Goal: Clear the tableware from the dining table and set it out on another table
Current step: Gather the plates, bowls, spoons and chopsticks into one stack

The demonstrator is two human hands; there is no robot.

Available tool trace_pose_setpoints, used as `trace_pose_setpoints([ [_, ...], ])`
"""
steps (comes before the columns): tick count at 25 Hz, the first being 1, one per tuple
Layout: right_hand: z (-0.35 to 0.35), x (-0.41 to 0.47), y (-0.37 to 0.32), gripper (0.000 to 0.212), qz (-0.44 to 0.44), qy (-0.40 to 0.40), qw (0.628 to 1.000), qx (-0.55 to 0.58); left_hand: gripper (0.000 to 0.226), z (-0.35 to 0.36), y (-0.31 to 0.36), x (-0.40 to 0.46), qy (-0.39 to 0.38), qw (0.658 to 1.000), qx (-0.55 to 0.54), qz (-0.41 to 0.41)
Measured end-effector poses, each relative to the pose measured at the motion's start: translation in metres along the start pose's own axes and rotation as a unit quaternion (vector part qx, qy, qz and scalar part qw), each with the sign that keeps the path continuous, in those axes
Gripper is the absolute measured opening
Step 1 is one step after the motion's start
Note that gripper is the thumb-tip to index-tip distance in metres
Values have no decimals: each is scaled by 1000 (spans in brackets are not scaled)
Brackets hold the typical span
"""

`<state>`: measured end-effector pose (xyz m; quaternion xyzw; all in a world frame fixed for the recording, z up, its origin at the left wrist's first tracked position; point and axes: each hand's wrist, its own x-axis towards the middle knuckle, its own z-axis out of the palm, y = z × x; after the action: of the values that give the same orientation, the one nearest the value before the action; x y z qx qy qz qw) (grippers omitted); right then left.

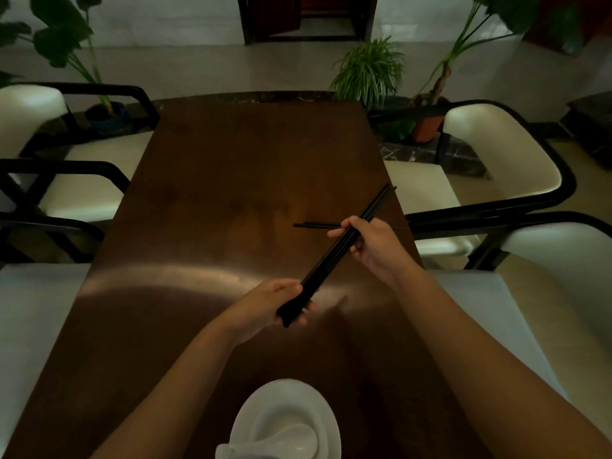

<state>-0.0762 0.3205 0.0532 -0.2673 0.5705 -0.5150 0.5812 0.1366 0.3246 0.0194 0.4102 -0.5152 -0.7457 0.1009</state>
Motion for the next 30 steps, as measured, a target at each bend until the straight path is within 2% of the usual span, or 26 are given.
trace_pose_setpoints([
  [3,-6,42,7,25,31,-37,998,-38,24,-3,10,26,-35,999,-14,-30],
  [7,-20,109,23,33,86,-94,988,-88,17,-11,-6,59,-23,991,-122,-45],
  [8,-27,127,27,33,91,-87,988,-93,17,-14,-11,65,-12,987,-151,-49],
  [9,-35,145,33,31,68,-57,985,-151,16,-18,-16,71,3,982,-180,-53],
  [10,-45,165,39,29,19,-10,956,-294,15,-22,-21,76,21,976,-208,-56],
  [11,-57,184,47,31,-45,30,876,-479,14,-26,-25,80,38,971,-229,-56],
  [12,-67,200,56,38,-95,36,771,-629,13,-31,-30,83,53,967,-242,-56],
  [13,-76,212,64,44,-124,20,689,-714,13,-35,-33,84,65,966,-245,-55],
  [14,-82,221,71,46,-131,0,639,-758,13,-38,-36,86,74,965,-245,-52],
  [18,-87,231,90,17,-173,-24,566,-806,15,-42,-44,90,111,959,-256,-47],
  [20,-88,227,92,11,-201,-35,523,-827,15,-41,-46,91,120,956,-263,-48],
  [22,-92,221,93,11,-213,-51,502,-837,16,-40,-47,90,121,954,-270,-53],
  [23,-95,218,93,14,-209,-57,505,-835,16,-39,-48,89,122,953,-271,-57],
  [27,-97,200,91,19,-148,-87,567,-806,17,-38,-45,79,138,950,-271,-71],
  [29,-100,185,86,19,-141,-97,580,-797,18,-38,-42,72,151,946,-277,-78],
  [30,-99,174,78,21,-165,-99,582,-790,19,-39,-39,67,155,943,-283,-81],
])
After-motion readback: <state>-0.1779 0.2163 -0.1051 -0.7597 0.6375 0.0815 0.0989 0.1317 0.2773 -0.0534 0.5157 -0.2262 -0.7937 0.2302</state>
